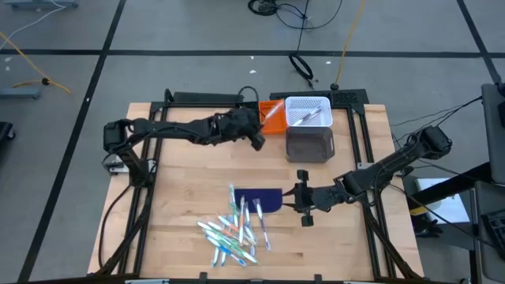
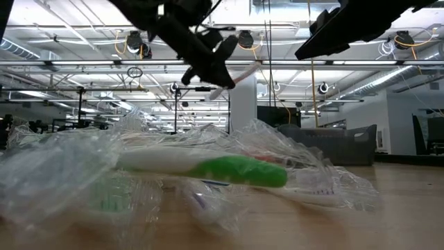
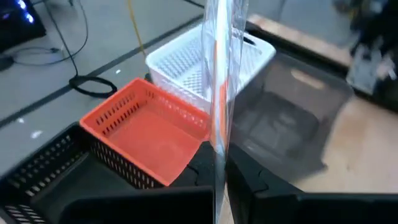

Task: Pick & Place Toothbrushes
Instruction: Put the orange toothbrush into the orange bin

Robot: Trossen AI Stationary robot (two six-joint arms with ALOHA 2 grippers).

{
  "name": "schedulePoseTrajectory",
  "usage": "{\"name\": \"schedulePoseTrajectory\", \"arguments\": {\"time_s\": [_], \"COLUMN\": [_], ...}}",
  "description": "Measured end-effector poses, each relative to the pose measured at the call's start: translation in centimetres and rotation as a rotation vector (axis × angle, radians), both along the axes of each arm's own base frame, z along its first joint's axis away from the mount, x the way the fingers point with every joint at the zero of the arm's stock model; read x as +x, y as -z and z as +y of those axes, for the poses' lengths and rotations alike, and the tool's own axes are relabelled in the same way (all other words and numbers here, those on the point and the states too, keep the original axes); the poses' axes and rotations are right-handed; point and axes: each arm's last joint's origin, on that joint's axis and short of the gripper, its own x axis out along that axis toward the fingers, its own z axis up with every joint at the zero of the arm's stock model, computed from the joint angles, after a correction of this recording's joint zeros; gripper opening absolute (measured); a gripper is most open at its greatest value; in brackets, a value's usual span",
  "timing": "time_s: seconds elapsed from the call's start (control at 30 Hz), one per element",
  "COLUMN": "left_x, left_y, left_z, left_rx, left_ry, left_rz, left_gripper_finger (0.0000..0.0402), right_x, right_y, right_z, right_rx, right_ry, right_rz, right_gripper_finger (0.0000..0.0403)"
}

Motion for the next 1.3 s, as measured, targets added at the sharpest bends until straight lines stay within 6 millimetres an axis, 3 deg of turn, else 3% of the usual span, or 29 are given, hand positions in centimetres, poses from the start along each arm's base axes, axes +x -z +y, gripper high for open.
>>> {"name": "schedulePoseTrajectory", "arguments": {"time_s": [0.2,0.3,0.57,0.77,0.97,1.3], "left_x": [-0.9,-0.5,3.9,5.5,6.3,6.4], "left_y": [2.0,3.0,5.3,6.3,7.2,6.9], "left_z": [1.7,2.3,4.4,6.7,7.3,7.1], "left_rx": [-0.075,-0.11,-0.121,-0.14,-0.153,-0.114], "left_ry": [-0.108,-0.136,-0.18,-0.281,-0.338,-0.397], "left_rz": [-0.284,-0.331,-0.304,-0.233,-0.228,-0.222], "left_gripper_finger": [0.0004,0.0004,0.0005,0.0004,0.0003,0.0004], "right_x": [0.0,0.0,0.0,-0.2,-0.3,-0.3], "right_y": [0.0,0.0,0.0,0.0,0.0,0.0], "right_z": [0.1,0.0,0.0,0.2,0.5,0.5], "right_rx": [-0.004,-0.011,-0.029,-0.016,-0.022,-0.032], "right_ry": [-0.003,-0.006,0.012,0.008,-0.007,-0.013], "right_rz": [-0.001,-0.002,-0.008,0.0,-0.001,-0.001], "right_gripper_finger": [0.0115,0.0114,0.0114,0.0113,0.0106,0.0102]}}
